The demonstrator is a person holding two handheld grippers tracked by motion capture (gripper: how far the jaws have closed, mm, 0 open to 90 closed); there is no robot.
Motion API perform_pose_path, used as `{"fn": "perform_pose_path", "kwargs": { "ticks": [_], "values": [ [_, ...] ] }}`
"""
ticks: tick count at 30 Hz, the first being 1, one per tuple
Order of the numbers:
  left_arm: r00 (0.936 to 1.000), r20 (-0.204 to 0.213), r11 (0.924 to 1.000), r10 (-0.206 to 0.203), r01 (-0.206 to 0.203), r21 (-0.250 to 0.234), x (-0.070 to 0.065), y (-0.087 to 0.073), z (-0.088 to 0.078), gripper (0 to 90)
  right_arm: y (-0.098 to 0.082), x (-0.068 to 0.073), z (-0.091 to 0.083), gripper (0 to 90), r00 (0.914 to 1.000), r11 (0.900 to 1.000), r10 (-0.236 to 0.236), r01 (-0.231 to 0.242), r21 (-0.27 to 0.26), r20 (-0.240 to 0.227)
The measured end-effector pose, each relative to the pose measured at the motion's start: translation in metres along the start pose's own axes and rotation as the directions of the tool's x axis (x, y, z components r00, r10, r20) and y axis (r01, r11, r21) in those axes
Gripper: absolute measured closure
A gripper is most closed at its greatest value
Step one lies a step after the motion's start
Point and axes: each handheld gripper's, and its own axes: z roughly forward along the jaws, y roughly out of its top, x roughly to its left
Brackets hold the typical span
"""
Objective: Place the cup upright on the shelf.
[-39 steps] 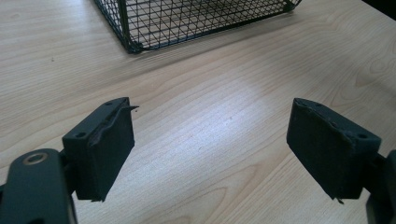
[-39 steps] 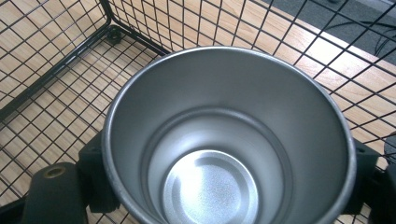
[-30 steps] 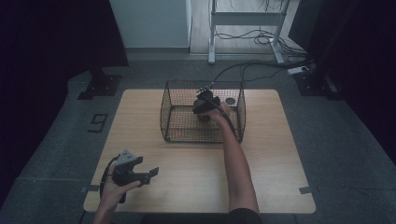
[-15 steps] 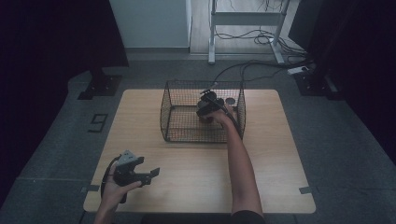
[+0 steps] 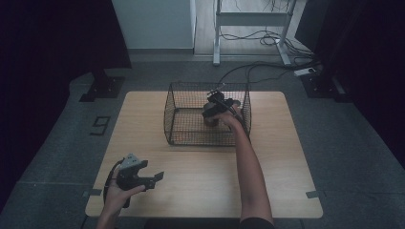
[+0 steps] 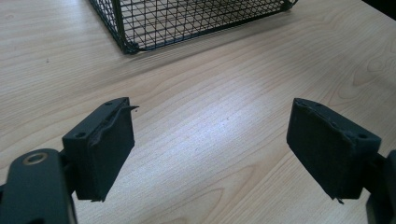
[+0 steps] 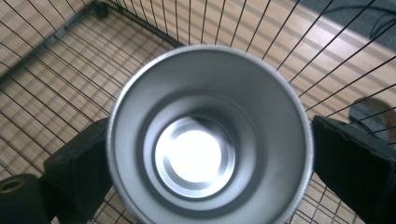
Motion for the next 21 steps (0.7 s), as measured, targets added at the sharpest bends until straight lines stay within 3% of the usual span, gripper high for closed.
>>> {"fn": "perform_pose_path", "kwargs": {
  "ticks": [10,21],
  "values": [
    [1.0,0.0,1.0,0.003,-0.003,0.001,-0.001,0.001,0.0,15.3,0.002,0.005,-0.03,3.1,0.9994,0.997,-0.017,0.015,-0.077,-0.029],
    [0.9999,0.001,0.9999,0.011,-0.011,0.008,-0.003,0.001,0.003,15.4,-0.006,0.018,-0.085,6.7,0.9947,0.981,-0.051,0.033,-0.194,-0.089]
  ]
}}
